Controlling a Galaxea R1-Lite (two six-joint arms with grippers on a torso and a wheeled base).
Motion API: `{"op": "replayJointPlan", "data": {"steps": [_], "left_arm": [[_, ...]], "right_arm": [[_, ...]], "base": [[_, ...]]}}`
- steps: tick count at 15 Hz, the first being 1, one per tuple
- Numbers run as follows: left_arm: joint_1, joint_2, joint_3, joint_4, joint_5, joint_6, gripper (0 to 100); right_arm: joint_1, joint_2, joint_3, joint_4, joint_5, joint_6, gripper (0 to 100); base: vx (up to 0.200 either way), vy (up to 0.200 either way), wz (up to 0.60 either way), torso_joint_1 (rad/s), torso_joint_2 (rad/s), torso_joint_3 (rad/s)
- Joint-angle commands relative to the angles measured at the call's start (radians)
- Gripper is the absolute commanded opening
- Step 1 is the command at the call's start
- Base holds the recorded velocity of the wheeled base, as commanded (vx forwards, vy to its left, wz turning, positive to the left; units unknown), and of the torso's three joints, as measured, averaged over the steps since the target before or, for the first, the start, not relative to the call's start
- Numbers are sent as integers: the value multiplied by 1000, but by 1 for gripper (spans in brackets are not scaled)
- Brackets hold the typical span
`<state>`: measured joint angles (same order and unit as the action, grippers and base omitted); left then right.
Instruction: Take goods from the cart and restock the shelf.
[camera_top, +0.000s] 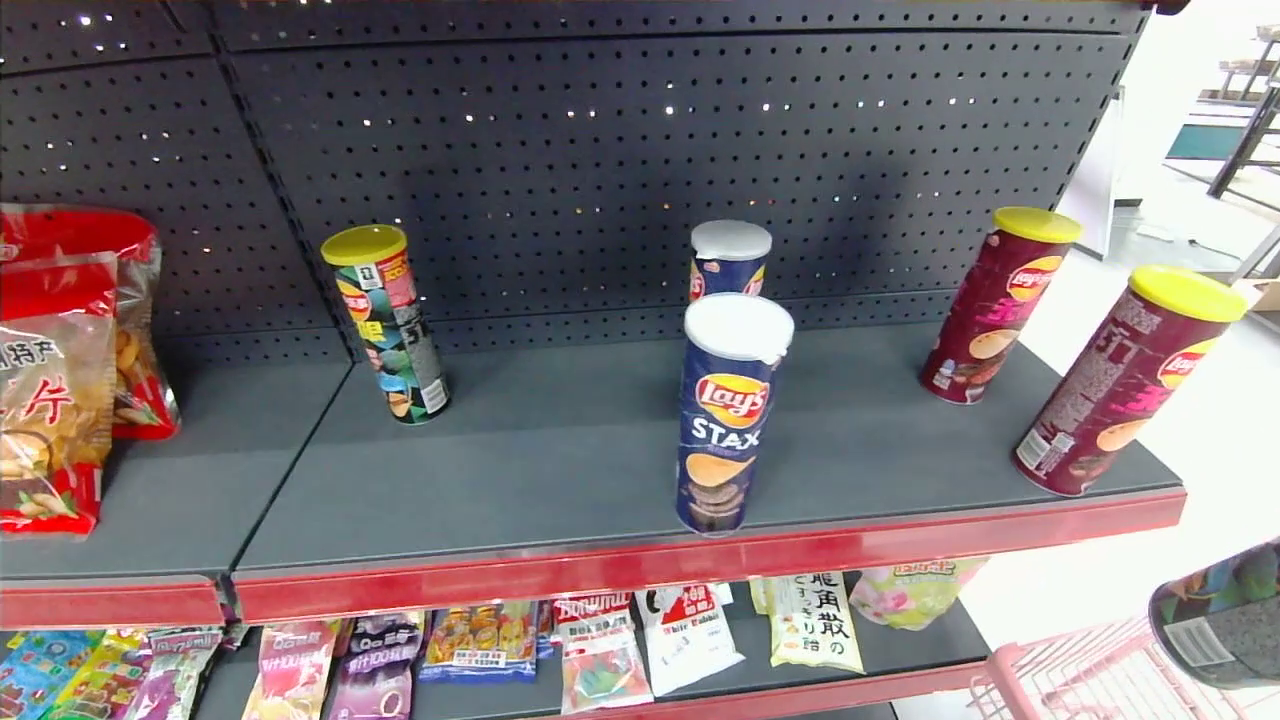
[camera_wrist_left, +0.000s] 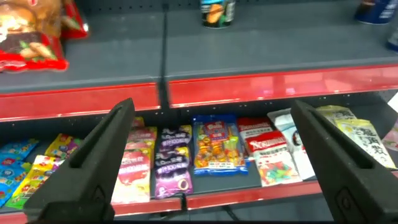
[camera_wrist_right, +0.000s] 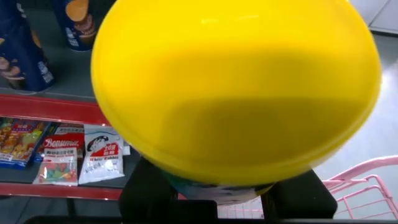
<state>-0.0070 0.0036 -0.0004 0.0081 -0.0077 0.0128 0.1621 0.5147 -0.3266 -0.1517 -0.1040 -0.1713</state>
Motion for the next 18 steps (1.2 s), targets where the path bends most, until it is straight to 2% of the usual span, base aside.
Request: {"op": "replayJointPlan", "data": {"steps": [1,16,18], "left_arm": [[1,-1,0,0,0,0,100],[1,-1,0,0,0,0,100],[1,-1,0,0,0,0,100]], "right_arm": [[0,2,3,0,0,1,0],[4,2,6,0,3,4,0],[4,1,8,0,3,4,0]], "base": [[0,200,0,-2,-2,7],[0,200,0,2,4,3],[0,0,0,0,0,0]]}}
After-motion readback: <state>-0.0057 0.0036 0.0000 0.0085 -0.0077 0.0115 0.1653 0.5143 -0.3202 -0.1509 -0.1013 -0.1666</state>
